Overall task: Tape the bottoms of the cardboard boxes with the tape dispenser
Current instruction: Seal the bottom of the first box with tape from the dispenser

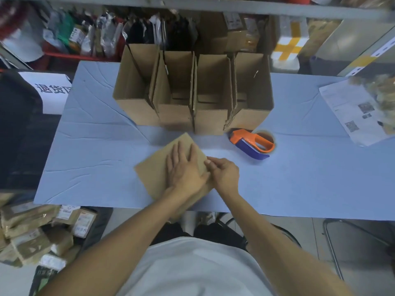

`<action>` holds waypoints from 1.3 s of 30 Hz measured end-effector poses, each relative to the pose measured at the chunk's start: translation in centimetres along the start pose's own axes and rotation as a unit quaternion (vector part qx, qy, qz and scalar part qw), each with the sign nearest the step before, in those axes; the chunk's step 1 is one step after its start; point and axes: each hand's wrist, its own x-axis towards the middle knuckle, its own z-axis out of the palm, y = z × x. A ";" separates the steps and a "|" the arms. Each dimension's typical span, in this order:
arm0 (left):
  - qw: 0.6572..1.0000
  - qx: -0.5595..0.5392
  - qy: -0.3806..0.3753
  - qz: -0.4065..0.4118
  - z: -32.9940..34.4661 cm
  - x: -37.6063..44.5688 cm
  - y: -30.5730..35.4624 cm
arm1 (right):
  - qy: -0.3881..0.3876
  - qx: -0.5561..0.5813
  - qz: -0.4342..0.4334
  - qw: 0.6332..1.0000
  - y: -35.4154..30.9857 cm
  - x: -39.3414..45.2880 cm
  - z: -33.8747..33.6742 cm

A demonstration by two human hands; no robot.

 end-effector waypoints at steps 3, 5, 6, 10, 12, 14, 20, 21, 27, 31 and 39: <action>0.996 -0.005 -0.001 0.089 -0.2 0.5 -1.2 | 0.013 0.046 0.030 0.998 0.4 -2.4 0.9; 0.992 -0.013 -0.003 0.125 -0.5 0.7 -2.2 | -0.002 0.096 0.073 0.993 0.3 -2.4 0.9; 0.991 -0.015 -0.002 0.130 -0.7 0.8 -2.6 | -0.017 0.116 0.096 0.988 0.1 -2.0 0.8; 0.992 0.013 0.037 0.123 -0.4 0.8 -2.7 | -0.089 0.200 0.178 0.959 -0.6 -0.2 -0.5; 0.992 0.018 0.066 0.106 0.0 0.8 -2.1 | -0.128 0.197 0.187 0.954 -0.8 0.6 -1.3; 0.992 0.015 0.093 0.083 0.3 0.8 -1.4 | -0.110 0.124 0.140 0.976 -0.9 1.7 -2.2; 0.990 -0.032 0.127 0.050 1.2 1.1 0.2 | 0.120 -0.236 -0.043 0.963 1.3 6.4 -8.7; 0.989 -0.034 0.130 0.054 1.3 1.1 0.0 | 0.106 -0.274 -0.033 0.955 1.9 7.2 -9.4; 0.988 -0.044 0.122 0.084 0.9 0.8 -0.9 | -0.009 -0.377 -0.074 0.923 3.2 9.2 -10.3; 0.993 -0.017 0.076 0.088 -0.4 0.9 -0.7 | -0.023 -0.316 -0.168 0.934 3.0 7.1 -11.8; 0.984 -0.142 -0.018 0.105 -6.3 2.8 0.2 | -0.081 -0.247 -0.130 0.957 2.3 2.1 -12.7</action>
